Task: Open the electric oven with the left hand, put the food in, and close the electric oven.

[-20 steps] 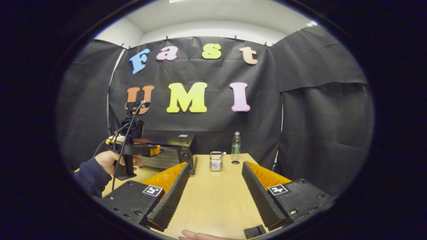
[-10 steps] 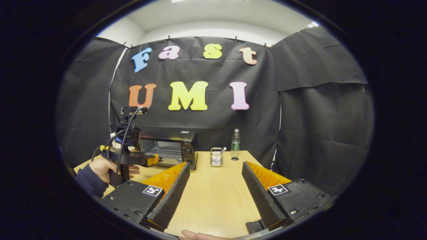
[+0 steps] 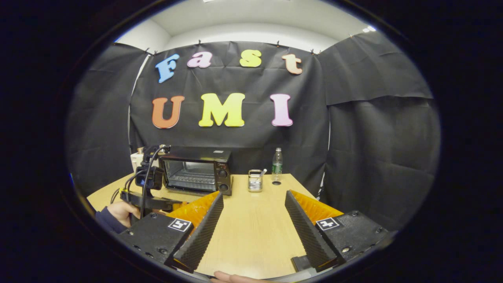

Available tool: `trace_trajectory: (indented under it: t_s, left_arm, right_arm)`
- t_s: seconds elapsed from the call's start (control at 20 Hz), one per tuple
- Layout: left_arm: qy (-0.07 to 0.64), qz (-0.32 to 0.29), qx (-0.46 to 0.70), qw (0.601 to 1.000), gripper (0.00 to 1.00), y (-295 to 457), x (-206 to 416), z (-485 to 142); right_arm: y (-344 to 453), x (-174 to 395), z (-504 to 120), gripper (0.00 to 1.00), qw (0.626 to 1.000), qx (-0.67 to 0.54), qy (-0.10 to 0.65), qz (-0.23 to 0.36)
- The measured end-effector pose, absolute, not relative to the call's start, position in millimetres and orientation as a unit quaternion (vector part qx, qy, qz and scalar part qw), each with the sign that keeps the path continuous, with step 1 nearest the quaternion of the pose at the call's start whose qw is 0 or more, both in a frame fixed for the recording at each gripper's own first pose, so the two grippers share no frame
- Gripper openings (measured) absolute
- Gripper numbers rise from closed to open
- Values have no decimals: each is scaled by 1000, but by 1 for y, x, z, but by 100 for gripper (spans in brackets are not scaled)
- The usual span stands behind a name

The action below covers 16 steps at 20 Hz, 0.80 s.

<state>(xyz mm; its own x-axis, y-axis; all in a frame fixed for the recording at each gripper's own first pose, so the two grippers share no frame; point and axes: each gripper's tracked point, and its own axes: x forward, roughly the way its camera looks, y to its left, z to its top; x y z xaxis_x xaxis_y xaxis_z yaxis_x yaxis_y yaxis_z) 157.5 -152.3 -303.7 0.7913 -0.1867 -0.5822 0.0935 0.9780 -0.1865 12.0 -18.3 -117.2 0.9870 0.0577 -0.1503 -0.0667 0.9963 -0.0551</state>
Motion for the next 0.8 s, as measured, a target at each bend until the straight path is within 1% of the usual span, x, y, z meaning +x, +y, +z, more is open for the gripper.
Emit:
trace_trajectory:
  t_s: [0.1,0.25,0.35,0.45,0.5,0.8]
  left_arm:
    - [333,-73,-79,937,94,-151,154,-316]
    - [313,-79,-80,943,93,-150,158,-305]
    - [309,-65,-73,946,93,-138,158,-299]
    - [290,-61,-83,952,93,-130,160,-285]
    - [279,-65,-89,954,95,-129,159,-276]
    - [208,-61,-74,973,94,-100,137,-218]
  right_arm:
    - [-17,11,-119,100,996,-30,78,31]
    - [-13,11,-120,100,996,-36,80,31]
    - [-8,10,-121,100,995,-39,80,34]
    - [-3,12,-125,100,995,-44,82,36]
    - [1,13,-128,100,995,-45,84,38]
    - [34,27,-151,99,991,-63,101,62]
